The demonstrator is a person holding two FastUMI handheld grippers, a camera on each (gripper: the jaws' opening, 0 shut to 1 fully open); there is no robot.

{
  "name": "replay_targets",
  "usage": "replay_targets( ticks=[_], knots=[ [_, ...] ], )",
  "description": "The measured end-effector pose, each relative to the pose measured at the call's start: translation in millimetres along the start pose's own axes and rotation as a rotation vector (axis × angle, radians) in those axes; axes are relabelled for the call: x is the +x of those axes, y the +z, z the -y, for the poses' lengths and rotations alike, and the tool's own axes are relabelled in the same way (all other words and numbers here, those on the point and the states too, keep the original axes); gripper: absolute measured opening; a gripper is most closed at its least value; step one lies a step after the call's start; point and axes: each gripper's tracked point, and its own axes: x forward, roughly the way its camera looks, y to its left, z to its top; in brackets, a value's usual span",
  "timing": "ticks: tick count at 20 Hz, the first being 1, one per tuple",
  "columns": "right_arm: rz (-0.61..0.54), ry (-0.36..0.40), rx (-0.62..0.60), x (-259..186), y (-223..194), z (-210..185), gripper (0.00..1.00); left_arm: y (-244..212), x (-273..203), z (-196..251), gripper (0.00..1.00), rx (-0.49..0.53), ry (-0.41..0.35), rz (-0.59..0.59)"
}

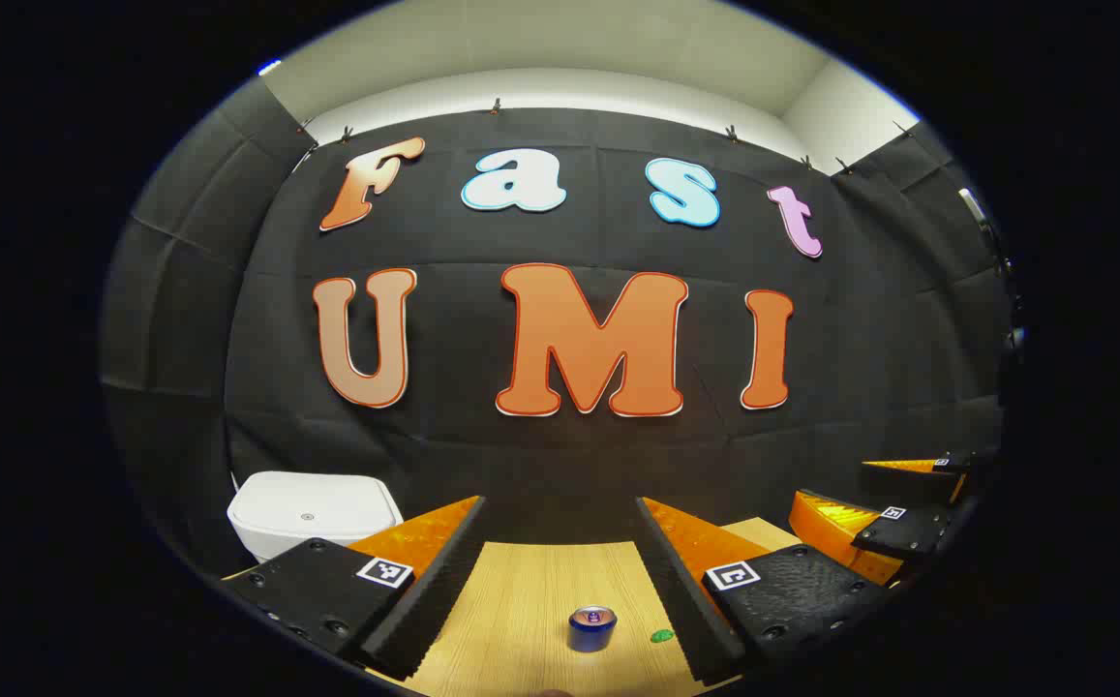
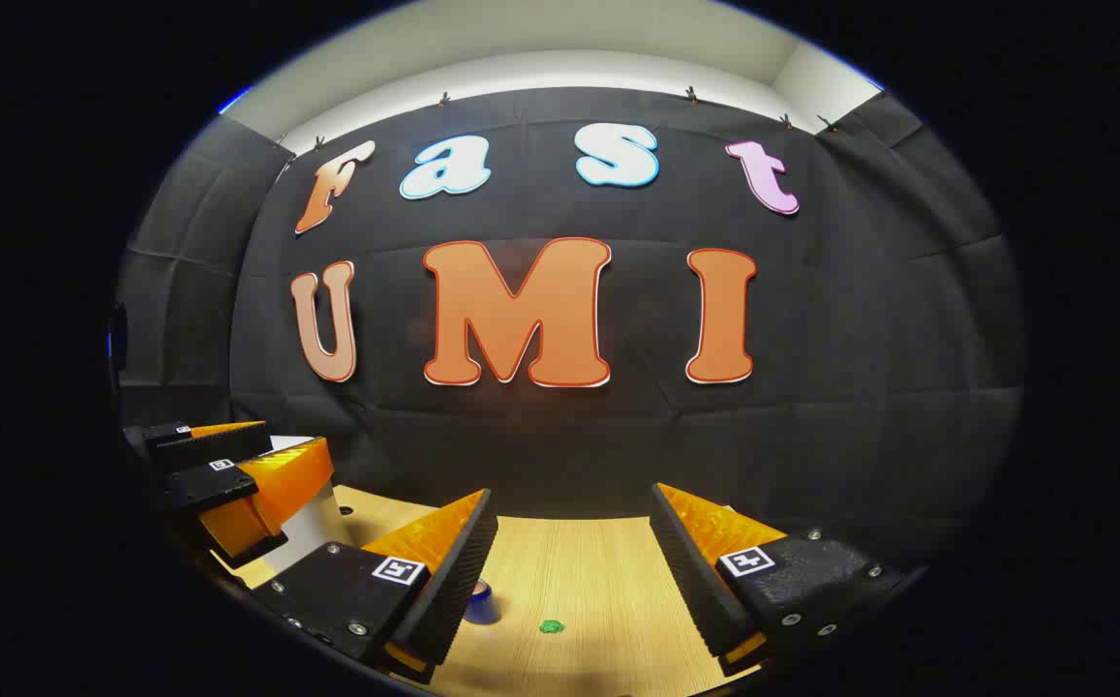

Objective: Press the lid of the desktop garbage bin to open it, pick up the crumpled paper on the desktop and throw it into the bin, then pick up the pop can on the desktop and drop it into the bin, and finally close the garbage bin lid.

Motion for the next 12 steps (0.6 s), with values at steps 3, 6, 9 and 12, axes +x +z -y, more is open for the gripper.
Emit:
replay_targets(
  ticks=[3, 6, 9, 12],
  knots=[
    [-0.007, -0.001, 0.007, -0.6, -2.2, 1.2, 0.94, -0.9, -0.3, -0.6, 0.94, 0.0, 0.003, -0.002],
    [-0.013, -0.003, 0.01, -0.7, -1.8, 2.5, 0.94, -0.9, -0.7, 0.2, 0.94, 0.005, 0.0, 0.001],
    [-0.008, -0.004, 0.011, -1.6, -1.5, 2.2, 0.94, -1.9, 0.3, 2.7, 0.94, 0.008, -0.009, -0.004],
    [-0.004, -0.002, 0.01, -1.5, -0.1, 1.8, 0.95, -2.8, -0.4, 3.4, 0.94, 0.013, -0.019, -0.007]
  ],
)
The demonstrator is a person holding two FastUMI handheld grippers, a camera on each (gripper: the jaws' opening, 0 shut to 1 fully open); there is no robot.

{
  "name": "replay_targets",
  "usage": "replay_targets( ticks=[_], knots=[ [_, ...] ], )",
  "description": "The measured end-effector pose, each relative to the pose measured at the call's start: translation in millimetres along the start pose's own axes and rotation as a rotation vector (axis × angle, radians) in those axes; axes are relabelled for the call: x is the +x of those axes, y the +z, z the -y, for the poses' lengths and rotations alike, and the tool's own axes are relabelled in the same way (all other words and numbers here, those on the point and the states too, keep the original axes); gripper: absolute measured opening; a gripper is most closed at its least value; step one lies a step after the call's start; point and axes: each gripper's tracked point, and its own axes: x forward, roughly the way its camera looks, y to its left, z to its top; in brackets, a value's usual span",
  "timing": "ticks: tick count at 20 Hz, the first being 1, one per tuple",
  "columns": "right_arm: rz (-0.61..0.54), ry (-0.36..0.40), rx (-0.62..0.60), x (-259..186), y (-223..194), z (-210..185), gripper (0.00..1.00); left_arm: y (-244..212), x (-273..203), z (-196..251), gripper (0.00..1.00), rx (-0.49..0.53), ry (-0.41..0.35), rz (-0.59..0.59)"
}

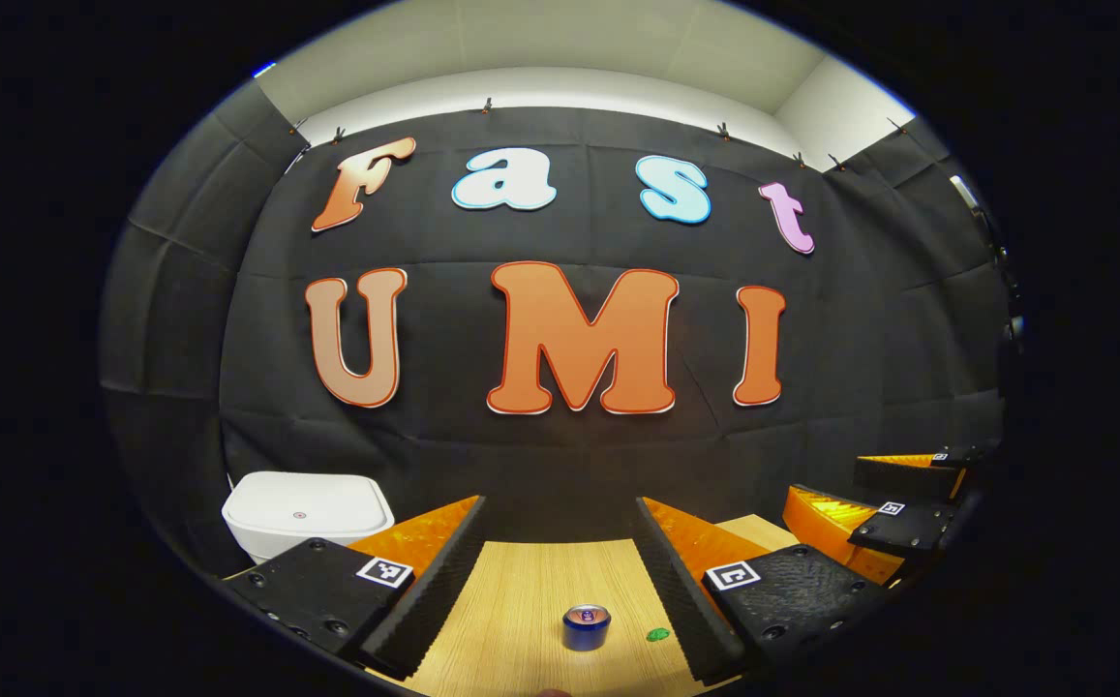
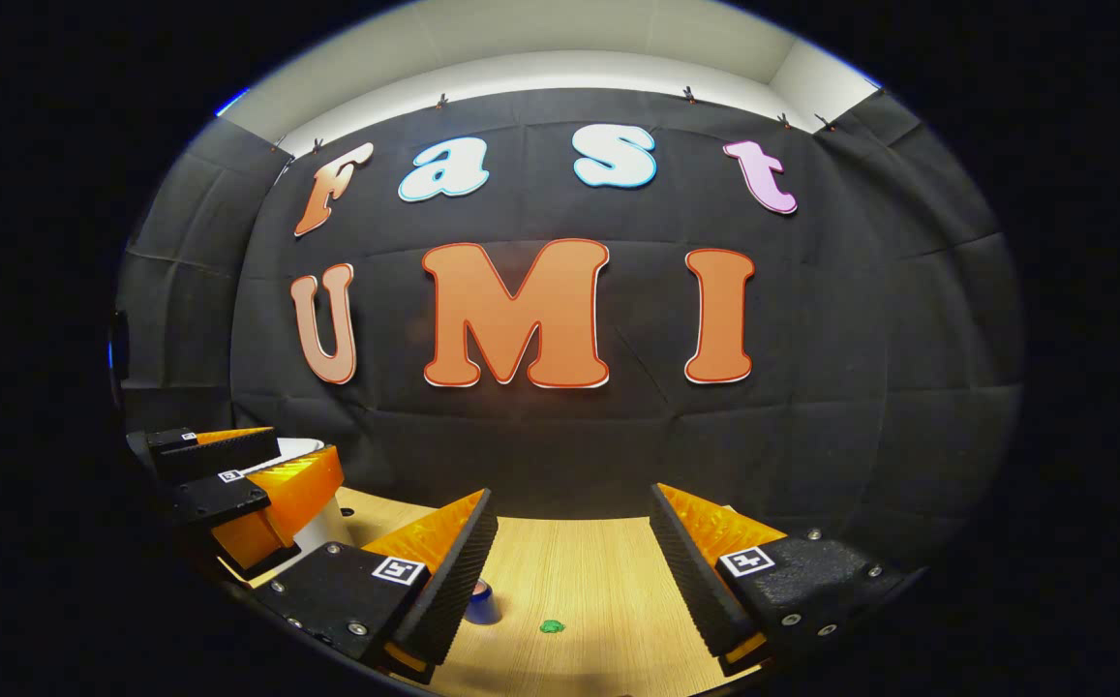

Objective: Press the lid of the desktop garbage bin to open it, pick up the crumpled paper on the desktop and throw it into the bin, then pick up the pop can on the desktop and drop it into the bin, and finally close the garbage bin lid.

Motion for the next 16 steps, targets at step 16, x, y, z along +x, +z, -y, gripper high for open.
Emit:
replay_targets(
  ticks=[16],
  knots=[
    [-0.013, 0.0, 0.005, 6.8, -1.9, -1.7, 0.94, -1.0, 1.2, -4.2, 0.94, 0.007, 0.015, -0.008]
  ],
)
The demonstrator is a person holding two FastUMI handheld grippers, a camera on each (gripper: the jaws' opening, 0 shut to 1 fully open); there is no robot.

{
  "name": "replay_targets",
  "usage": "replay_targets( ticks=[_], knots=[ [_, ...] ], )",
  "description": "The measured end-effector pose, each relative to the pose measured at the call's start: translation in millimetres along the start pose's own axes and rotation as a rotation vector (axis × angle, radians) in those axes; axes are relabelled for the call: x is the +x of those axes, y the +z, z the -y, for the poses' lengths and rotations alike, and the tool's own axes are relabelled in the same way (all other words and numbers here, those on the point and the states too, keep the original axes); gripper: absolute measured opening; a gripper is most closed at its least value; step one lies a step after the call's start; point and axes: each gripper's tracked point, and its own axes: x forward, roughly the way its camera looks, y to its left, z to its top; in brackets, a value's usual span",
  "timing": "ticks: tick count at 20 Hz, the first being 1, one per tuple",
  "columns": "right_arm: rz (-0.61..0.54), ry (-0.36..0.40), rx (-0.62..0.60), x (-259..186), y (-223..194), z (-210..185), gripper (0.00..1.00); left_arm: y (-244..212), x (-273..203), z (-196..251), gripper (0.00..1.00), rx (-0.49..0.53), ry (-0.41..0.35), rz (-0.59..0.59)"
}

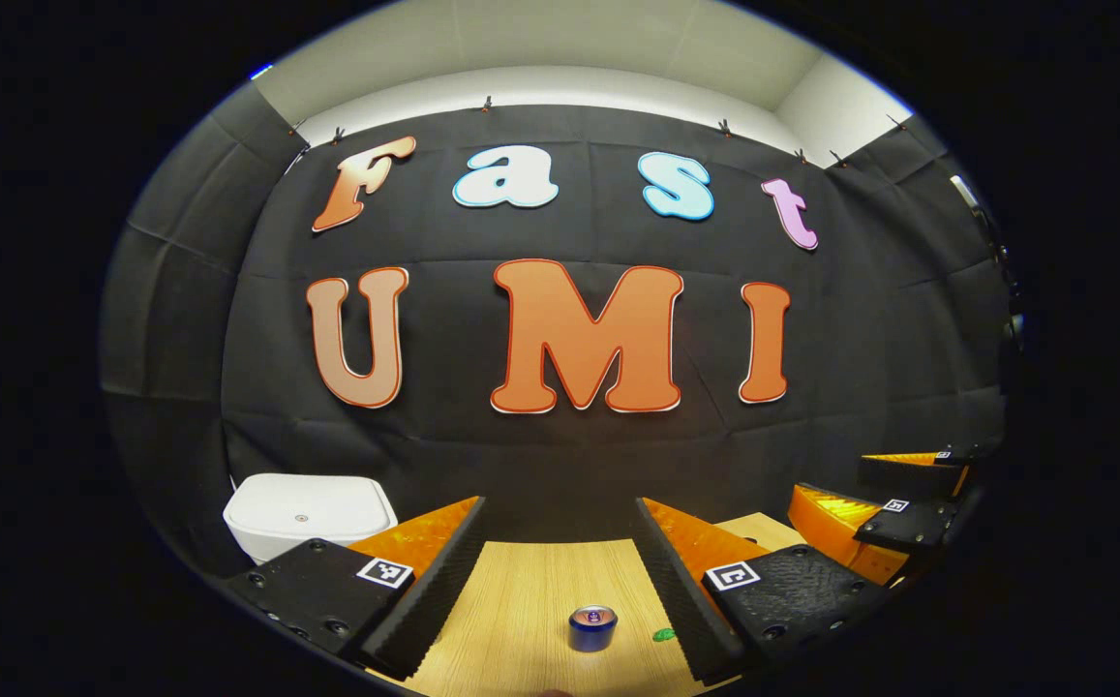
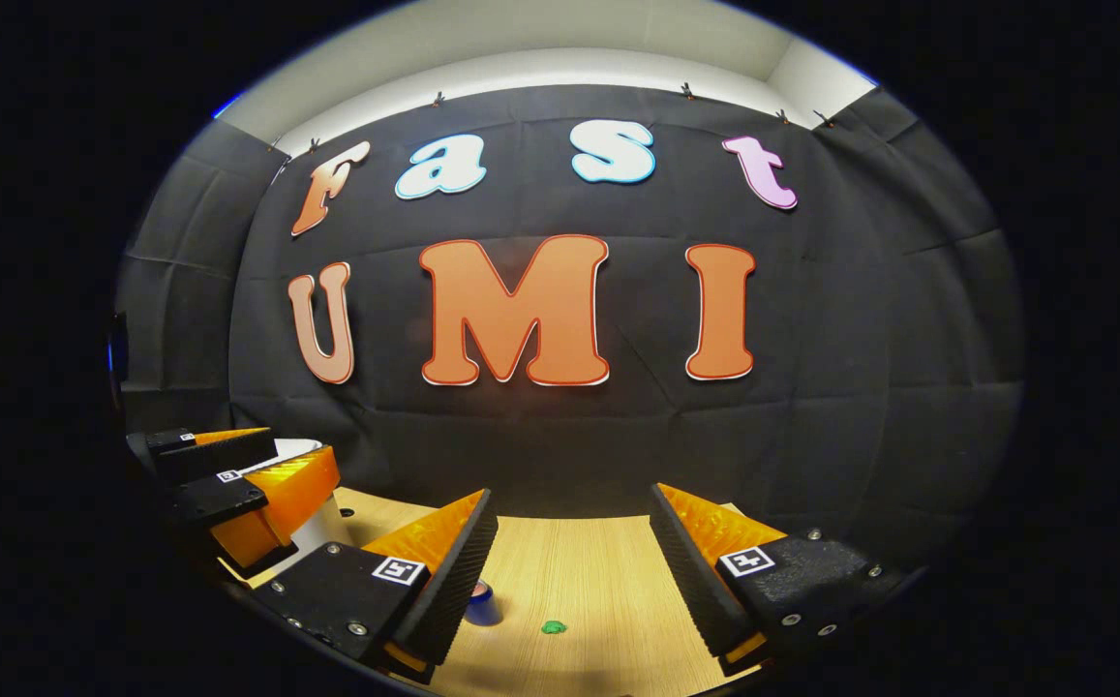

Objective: Press the lid of the desktop garbage bin to open it, pick up the crumpled paper on the desktop and throw it into the bin, then pick up the pop can on the desktop and drop it into the bin, and finally close the garbage bin lid.

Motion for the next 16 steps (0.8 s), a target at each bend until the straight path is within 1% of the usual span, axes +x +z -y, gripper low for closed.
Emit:
replay_targets(
  ticks=[16],
  knots=[
    [-0.018, 0.008, -0.006, 9, -6, -5, 0.95, 5, 3, -14, 0.93, 0.009, 0.058, 0.03]
  ],
)
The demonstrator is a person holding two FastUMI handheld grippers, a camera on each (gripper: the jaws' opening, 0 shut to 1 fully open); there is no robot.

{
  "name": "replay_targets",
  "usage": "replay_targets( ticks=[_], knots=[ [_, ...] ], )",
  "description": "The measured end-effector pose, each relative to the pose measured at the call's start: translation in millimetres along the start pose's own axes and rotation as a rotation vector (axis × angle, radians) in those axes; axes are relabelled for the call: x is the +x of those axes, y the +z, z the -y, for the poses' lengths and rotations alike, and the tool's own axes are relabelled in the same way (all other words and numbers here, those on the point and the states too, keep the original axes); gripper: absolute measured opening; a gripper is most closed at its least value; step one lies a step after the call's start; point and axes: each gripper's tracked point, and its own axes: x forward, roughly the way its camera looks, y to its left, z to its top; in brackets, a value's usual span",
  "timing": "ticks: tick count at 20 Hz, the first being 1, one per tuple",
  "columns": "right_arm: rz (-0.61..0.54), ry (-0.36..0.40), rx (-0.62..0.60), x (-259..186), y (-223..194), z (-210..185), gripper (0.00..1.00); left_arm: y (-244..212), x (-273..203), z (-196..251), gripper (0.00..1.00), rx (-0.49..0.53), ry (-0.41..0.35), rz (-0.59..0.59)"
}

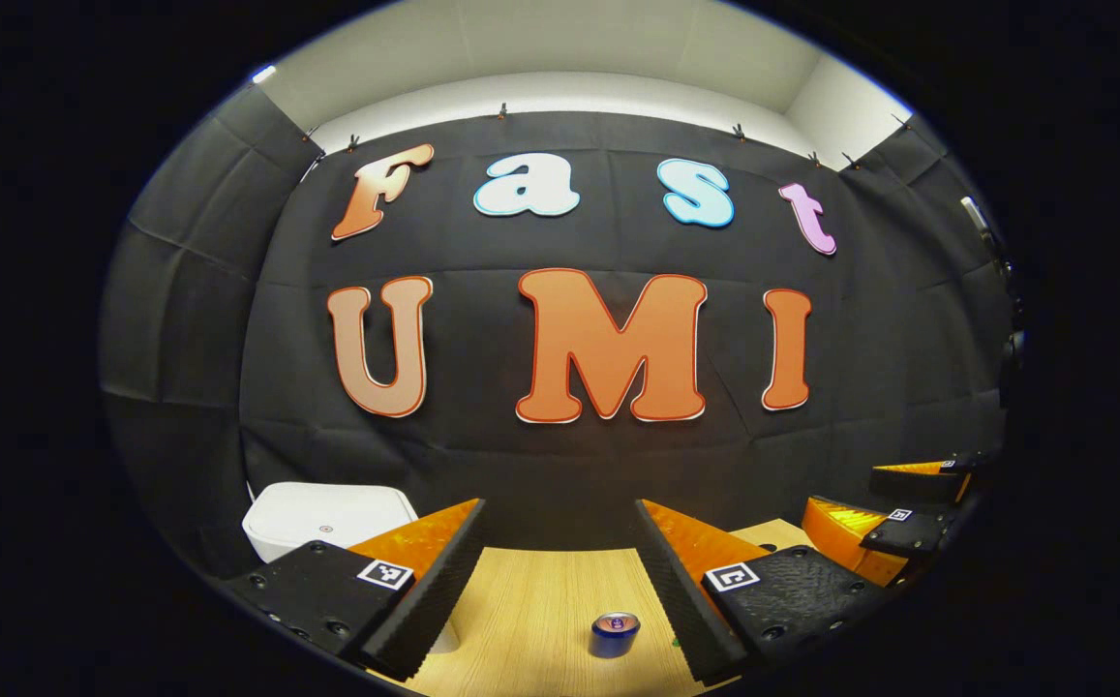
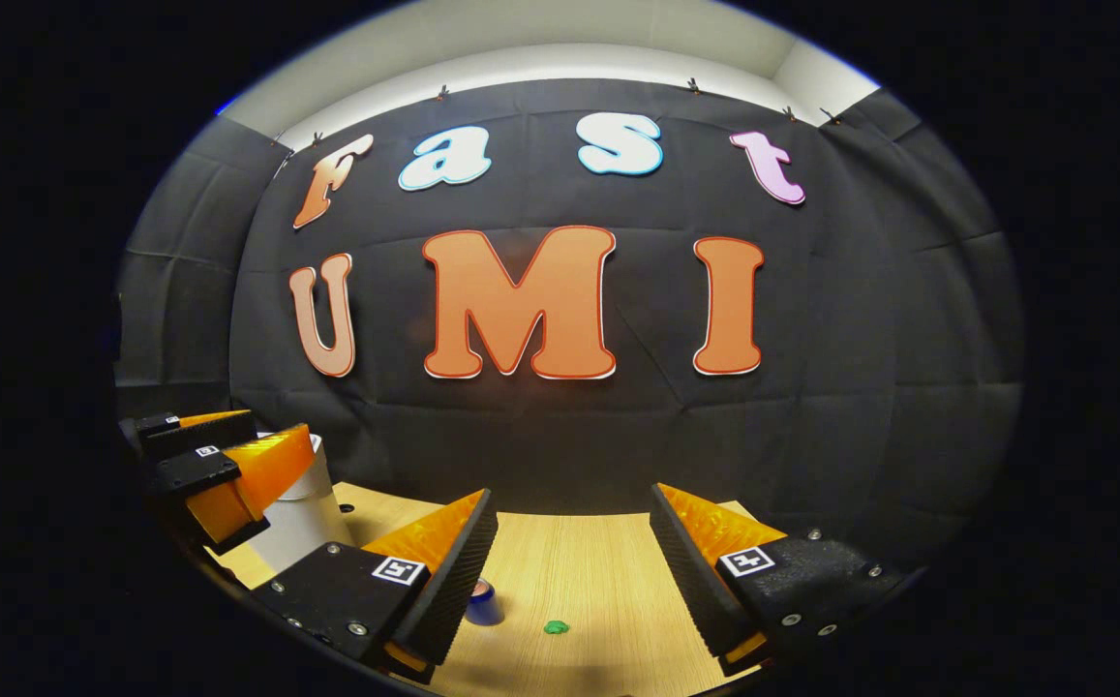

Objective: Press the lid of the desktop garbage bin to open it, pick up the crumpled paper on the desktop and throw it into the bin, then pick up the pop can on the desktop and drop it into the bin, and finally close the garbage bin lid.

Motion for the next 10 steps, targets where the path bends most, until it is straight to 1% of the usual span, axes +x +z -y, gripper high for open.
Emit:
replay_targets(
  ticks=[7, 10],
  knots=[
    [-0.009, 0.007, 0.001, 4, -4, -5, 0.94, 4, 3, -9, 0.93, 0.018, 0.024, 0.016],
    [-0.01, 0.01, -0.001, 5, -4, -6, 0.94, 2, 2, -12, 0.92, 0.03, 0.034, 0.005]
  ],
)
